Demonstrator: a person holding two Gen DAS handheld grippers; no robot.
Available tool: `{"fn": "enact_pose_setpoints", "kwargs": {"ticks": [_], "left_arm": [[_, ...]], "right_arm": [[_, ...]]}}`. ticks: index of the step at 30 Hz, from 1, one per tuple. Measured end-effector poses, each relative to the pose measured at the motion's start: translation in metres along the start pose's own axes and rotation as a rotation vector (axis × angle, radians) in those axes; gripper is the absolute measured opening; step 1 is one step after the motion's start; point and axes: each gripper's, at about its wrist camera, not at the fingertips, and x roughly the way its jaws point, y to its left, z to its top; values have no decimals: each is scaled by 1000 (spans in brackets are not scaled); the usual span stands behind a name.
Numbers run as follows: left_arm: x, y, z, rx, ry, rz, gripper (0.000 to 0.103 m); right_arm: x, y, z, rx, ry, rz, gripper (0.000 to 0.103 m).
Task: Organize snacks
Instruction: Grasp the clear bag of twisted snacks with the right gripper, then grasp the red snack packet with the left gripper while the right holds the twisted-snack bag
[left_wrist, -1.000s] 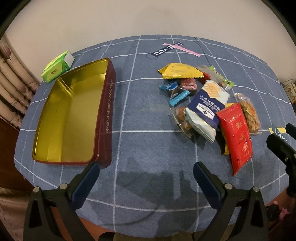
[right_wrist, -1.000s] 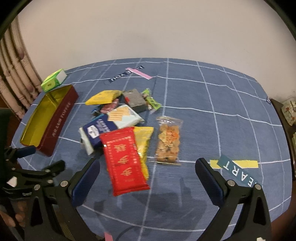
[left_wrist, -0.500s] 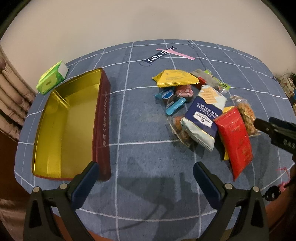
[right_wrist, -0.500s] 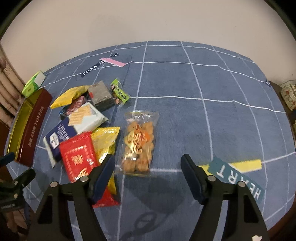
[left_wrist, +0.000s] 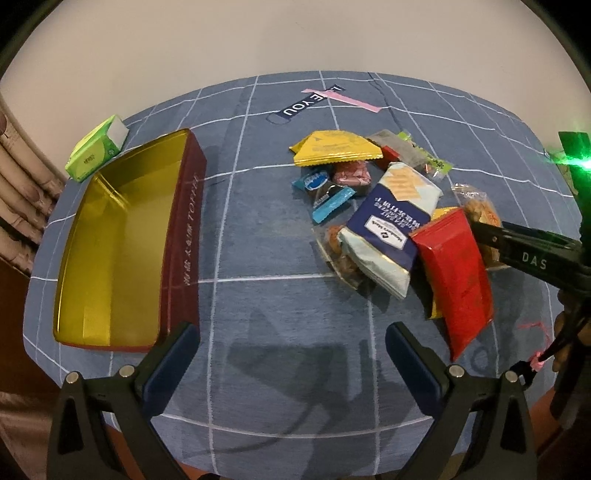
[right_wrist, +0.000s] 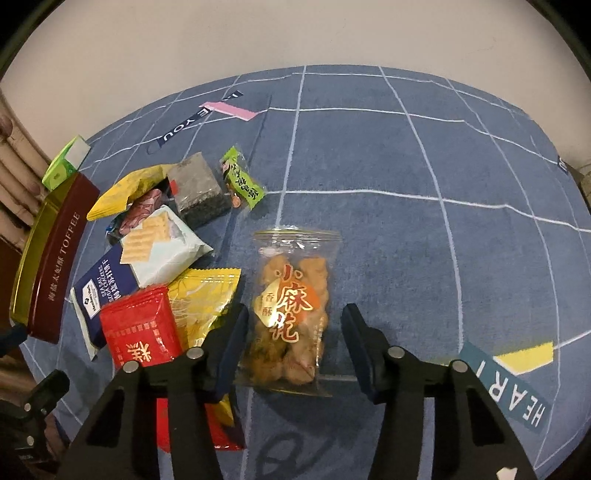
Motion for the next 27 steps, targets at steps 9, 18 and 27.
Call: {"fn": "enact_pose_setpoints", "kwargs": {"ticks": [9, 18, 27], "left_arm": [[-2, -11, 5, -7, 13, 12, 103], [-7, -34, 11, -20, 61, -88, 103], [-4, -61, 27, -164, 151, -264, 103]], "right_arm": [[-2, -4, -3, -39, -20, 19, 36], [-15, -37, -17, -43, -24, -22, 36], [-25, -67, -31, -32, -33, -12, 36]]}}
